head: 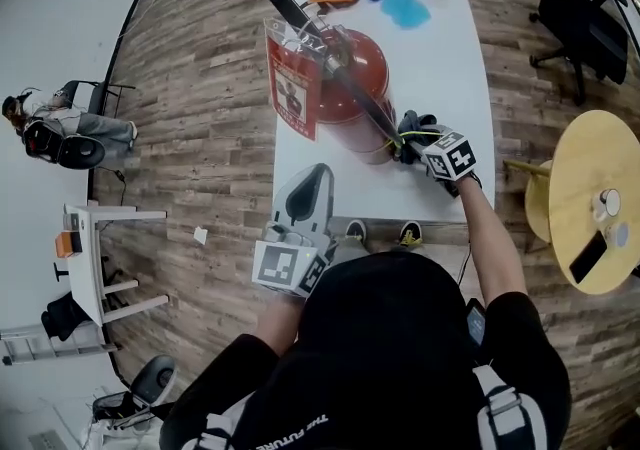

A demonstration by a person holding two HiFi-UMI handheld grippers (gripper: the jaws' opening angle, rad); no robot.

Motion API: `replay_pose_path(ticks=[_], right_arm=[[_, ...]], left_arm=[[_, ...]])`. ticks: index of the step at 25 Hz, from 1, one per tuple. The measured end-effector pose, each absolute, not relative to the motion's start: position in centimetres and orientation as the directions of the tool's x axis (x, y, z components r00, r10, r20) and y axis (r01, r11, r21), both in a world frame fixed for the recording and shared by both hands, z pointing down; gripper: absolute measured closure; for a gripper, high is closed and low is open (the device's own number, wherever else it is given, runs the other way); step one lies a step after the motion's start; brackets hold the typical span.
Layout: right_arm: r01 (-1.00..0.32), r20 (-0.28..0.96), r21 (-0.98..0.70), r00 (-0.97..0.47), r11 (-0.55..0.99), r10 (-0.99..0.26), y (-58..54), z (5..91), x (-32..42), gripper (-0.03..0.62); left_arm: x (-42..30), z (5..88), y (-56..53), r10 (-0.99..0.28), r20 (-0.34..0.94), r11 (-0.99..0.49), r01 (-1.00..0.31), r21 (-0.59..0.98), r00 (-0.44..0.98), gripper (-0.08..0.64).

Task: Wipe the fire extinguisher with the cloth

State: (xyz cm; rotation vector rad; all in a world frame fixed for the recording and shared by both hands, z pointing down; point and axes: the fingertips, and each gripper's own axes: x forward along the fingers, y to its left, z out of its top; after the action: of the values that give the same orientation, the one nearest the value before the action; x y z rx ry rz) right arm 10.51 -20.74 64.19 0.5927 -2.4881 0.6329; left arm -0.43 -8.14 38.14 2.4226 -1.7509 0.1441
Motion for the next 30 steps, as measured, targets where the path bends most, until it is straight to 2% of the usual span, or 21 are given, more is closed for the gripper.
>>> replay_pose_path(ticks=[9,15,22,25,30], right_arm=[[-0.336,0.617,-0.287,-0.781,0.897,-0.095,-23.4,65.2,8.3,0.505],[-0.193,0.657,-0.233,-0.754,0.953,0.008,-27.6,65.8,3.8,0.506],[-0.059,0.545,-0.382,-0.820,0.922,0.174,-28.8,64.7,-2.4,0.508],[-0.080,0.534,-0.356,-0.835,0.931,0.133,-28.8,64.9,-0.8,0.509],[-0.210,0.566,-0.341,-0.824,0.916,0.022,-26.3,65.5,5.7,0.512]], left_arm=[[-2.7,38.7,-7.8,-0.954,0.207,-0.212,-0.976,0.052,0.218,0.528],[-4.1,40.0,-7.3,-0.952,0.267,-0.144,-0.988,0.051,0.153,0.528],[-5.7,40.6,-7.7,-0.946,0.305,-0.095,-0.994,0.045,0.105,0.528],[-6.3,40.9,-8.1,-0.945,0.305,-0.113,-0.992,0.047,0.122,0.528],[-5.8,41.7,-9.0,-0.929,0.296,-0.211,-0.975,0.065,0.221,0.528]])
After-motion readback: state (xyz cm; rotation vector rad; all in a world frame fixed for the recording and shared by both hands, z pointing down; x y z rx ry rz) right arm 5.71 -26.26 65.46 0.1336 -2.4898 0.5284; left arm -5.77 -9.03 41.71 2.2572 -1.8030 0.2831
